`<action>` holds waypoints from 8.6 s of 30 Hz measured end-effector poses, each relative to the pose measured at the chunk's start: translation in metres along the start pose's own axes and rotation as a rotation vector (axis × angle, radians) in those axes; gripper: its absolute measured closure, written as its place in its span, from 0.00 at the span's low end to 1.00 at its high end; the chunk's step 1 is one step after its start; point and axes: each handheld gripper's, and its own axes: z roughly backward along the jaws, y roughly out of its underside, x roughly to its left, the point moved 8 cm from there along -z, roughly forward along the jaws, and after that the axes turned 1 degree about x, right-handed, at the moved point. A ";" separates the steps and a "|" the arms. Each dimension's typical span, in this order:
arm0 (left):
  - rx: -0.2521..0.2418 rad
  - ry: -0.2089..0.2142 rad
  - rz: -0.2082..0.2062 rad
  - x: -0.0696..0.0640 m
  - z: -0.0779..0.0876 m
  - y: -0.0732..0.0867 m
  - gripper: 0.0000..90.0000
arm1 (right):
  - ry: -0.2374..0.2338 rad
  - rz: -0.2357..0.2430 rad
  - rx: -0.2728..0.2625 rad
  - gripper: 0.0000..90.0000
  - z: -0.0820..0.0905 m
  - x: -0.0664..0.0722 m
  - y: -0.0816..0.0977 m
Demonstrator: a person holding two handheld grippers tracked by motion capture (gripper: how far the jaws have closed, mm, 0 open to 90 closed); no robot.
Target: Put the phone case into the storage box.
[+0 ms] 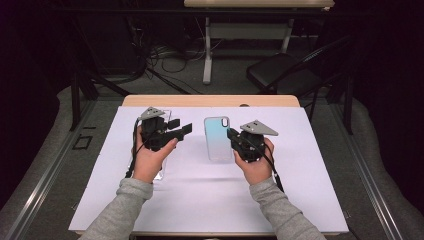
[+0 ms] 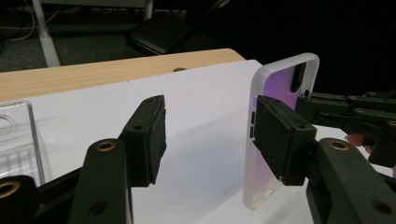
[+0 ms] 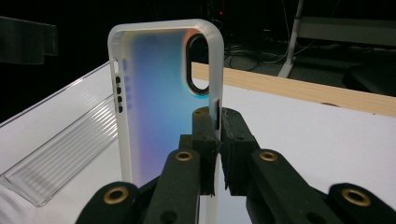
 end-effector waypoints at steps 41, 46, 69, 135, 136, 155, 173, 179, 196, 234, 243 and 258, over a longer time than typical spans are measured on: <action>0.010 0.041 0.003 -0.022 -0.029 0.013 0.64 | -0.008 0.002 0.025 0.95 -0.003 0.008 0.009; 0.010 0.042 -0.001 -0.022 -0.030 0.013 0.68 | -0.011 0.006 0.024 0.95 -0.003 0.009 0.009; 0.007 0.051 0.019 -0.024 -0.031 0.014 0.83 | -0.023 0.020 0.026 0.95 -0.003 0.014 0.011; 0.001 0.049 0.044 -0.023 -0.030 0.014 0.93 | -0.034 0.006 0.019 0.95 -0.003 0.015 0.011; 0.002 0.050 0.043 -0.023 -0.030 0.014 0.93 | -0.034 0.006 0.020 0.95 -0.003 0.015 0.011; 0.002 0.046 0.042 -0.022 -0.030 0.014 0.94 | -0.042 0.002 0.025 0.94 -0.004 0.015 0.012; 0.001 0.049 0.046 -0.022 -0.029 0.013 0.94 | -0.051 0.001 0.020 0.93 -0.004 0.016 0.012; 0.003 0.051 0.044 -0.022 -0.029 0.014 0.94 | -0.053 0.002 0.022 0.93 -0.004 0.016 0.012; -0.004 0.057 0.047 -0.022 -0.029 0.013 0.94 | -0.063 0.001 0.017 0.86 -0.004 0.016 0.011; -0.026 0.027 0.038 -0.011 -0.021 0.006 0.94 | -0.142 0.036 -0.011 0.58 0.004 0.023 0.005; -0.035 0.021 0.034 -0.009 -0.019 0.004 0.94 | -0.160 0.075 -0.002 0.57 0.003 0.027 0.006; -0.038 0.018 0.031 -0.005 -0.014 0.002 0.94 | -0.164 0.080 0.023 0.57 0.002 0.027 0.008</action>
